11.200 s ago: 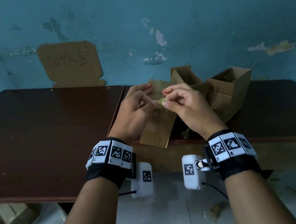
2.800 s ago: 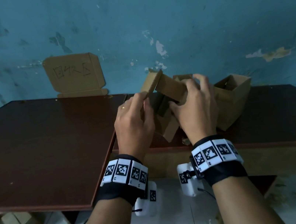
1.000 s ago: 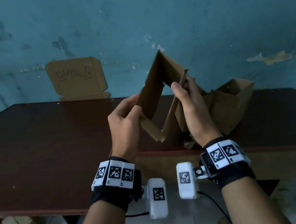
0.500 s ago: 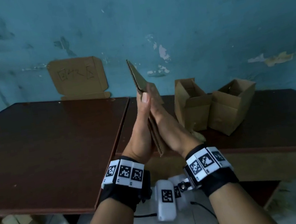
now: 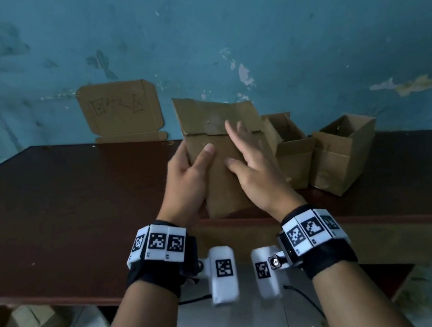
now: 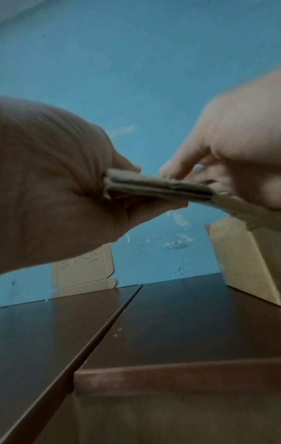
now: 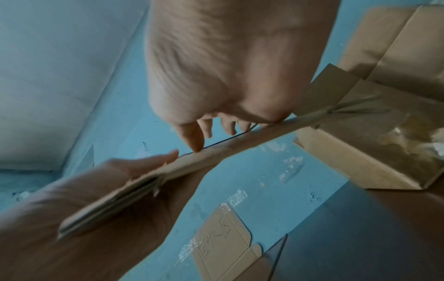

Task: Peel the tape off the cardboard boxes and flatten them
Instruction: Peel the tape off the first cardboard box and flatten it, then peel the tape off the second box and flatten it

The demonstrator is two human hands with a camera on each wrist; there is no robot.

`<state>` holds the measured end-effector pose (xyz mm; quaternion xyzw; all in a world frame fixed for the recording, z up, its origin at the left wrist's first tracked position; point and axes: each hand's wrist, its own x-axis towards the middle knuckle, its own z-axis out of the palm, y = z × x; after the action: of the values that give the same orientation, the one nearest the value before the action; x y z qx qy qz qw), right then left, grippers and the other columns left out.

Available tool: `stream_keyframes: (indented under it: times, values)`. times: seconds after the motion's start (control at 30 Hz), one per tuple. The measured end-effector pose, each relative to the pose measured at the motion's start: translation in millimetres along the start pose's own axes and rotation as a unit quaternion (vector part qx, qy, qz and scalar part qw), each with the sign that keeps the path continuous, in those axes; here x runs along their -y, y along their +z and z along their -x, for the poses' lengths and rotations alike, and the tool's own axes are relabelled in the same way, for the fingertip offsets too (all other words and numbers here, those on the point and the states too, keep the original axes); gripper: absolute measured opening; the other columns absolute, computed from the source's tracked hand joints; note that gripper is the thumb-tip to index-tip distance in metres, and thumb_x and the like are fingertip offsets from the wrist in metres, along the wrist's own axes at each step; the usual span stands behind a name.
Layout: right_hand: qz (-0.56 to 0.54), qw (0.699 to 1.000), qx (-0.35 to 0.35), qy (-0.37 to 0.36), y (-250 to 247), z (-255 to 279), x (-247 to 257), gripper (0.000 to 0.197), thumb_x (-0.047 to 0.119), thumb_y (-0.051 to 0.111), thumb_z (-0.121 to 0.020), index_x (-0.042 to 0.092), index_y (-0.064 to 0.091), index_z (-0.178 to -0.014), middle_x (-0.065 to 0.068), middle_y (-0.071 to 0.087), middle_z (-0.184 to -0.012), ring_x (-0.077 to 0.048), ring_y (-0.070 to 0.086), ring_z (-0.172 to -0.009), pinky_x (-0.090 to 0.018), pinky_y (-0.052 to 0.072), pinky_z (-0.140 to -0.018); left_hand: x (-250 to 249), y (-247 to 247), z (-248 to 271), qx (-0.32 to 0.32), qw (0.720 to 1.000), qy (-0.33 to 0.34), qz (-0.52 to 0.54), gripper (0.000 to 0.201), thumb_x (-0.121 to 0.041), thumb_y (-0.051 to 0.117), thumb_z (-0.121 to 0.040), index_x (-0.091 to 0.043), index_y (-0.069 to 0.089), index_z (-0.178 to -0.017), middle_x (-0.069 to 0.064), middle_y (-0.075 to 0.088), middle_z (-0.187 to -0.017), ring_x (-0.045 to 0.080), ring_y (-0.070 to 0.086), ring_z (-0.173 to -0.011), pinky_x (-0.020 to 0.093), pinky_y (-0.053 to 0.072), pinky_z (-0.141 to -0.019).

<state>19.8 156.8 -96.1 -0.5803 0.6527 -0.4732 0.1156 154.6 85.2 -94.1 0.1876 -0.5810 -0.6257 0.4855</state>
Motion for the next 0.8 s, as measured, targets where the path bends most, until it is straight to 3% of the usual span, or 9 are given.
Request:
stream_keyframes:
  times: [0.13,0.2,0.3,0.4,0.47,0.57,0.7,0.8]
  values:
    - [0.101,0.993,-0.054,-0.005,3.4,-3.7,2.8,0.062,0.029,0.054,-0.109,0.042,0.030,-0.164,0.002,0.001,-0.178,-0.013,-0.013,-0.162,-0.057,0.001,-0.131,-6.4,-21.3,-3.2,-0.034,0.999,0.000,-0.017,0.023,-0.012,0.066,-0.104,-0.003,0.069,-0.125,0.013,0.080,-0.109,0.024,0.079,-0.099,0.034,0.064,-0.079]
    - [0.155,0.986,-0.054,-0.002,5.0,-3.3,10.2,0.064,0.037,0.058,-0.106,0.047,0.031,-0.163,0.000,-0.003,-0.178,-0.020,-0.019,-0.162,-0.060,-0.001,-0.130,-13.0,-32.0,-6.1,-0.056,0.998,0.001,-0.028,0.019,-0.012,0.069,-0.102,-0.003,0.071,-0.118,0.010,0.082,-0.100,0.020,0.079,-0.090,0.029,0.063,-0.072]
    - [0.181,0.983,-0.011,0.013,3.5,1.2,24.3,0.079,0.054,0.069,-0.095,0.057,0.026,-0.161,0.007,-0.016,-0.177,-0.025,-0.027,-0.159,-0.063,-0.005,-0.129,-29.0,-48.6,-13.6,-0.077,0.995,0.002,-0.063,0.019,-0.014,0.074,-0.099,-0.003,0.074,-0.114,0.004,0.082,-0.093,0.013,0.079,-0.082,0.024,0.061,-0.067]
    - [0.142,0.987,0.060,0.034,10.3,1.7,41.6,0.103,0.061,0.086,-0.076,0.060,0.026,-0.159,0.017,-0.026,-0.172,-0.025,-0.030,-0.158,-0.062,0.007,-0.127,-45.6,-73.7,-28.7,-0.096,0.983,0.005,-0.160,0.019,-0.027,0.082,-0.093,-0.013,0.078,-0.106,-0.003,0.081,-0.091,0.006,0.077,-0.081,0.024,0.059,-0.070]
    - [0.165,0.982,0.092,0.028,18.7,-3.0,55.2,0.111,0.062,0.092,-0.068,0.061,0.028,-0.158,0.017,-0.026,-0.172,-0.028,-0.026,-0.159,-0.061,0.013,-0.127,-52.5,-95.2,-38.8,-0.112,0.970,-0.009,-0.216,0.023,-0.039,0.086,-0.088,-0.020,0.080,-0.101,-0.006,0.081,-0.091,0.008,0.077,-0.084,0.030,0.062,-0.077]
    - [0.168,0.979,0.115,0.019,32.9,-15.1,71.7,0.105,0.060,0.094,-0.066,0.056,0.039,-0.156,0.011,-0.018,-0.175,-0.029,-0.017,-0.161,-0.058,0.011,-0.128,-62.1,-124.1,-48.7,-0.141,0.952,-0.032,-0.268,0.038,-0.051,0.088,-0.082,-0.020,0.082,-0.102,-0.005,0.081,-0.095,0.017,0.077,-0.094,0.042,0.064,-0.090]
    - [0.193,0.974,0.119,0.020,62.5,-34.6,88.4,0.098,0.069,0.088,-0.069,0.052,0.044,-0.155,0.003,0.005,-0.178,-0.037,-0.004,-0.162,-0.063,0.012,-0.129,-77.4,-157.6,-57.1,-0.161,0.911,-0.037,-0.379,0.046,-0.056,0.080,-0.089,-0.018,0.080,-0.115,0.002,0.078,-0.110,0.022,0.072,-0.106,0.033,0.056,-0.088]
    - [0.204,0.972,0.114,0.026,90.1,-48.2,99.5,0.099,0.074,0.084,-0.069,0.045,0.046,-0.156,-0.005,0.012,-0.177,-0.041,0.010,-0.161,-0.058,0.020,-0.129,-83.0,-180.5,-70.0,-0.127,0.856,-0.062,-0.497,0.055,-0.057,0.069,-0.096,-0.012,0.071,-0.128,0.012,0.073,-0.122,0.032,0.067,-0.114,0.034,0.049,-0.084]
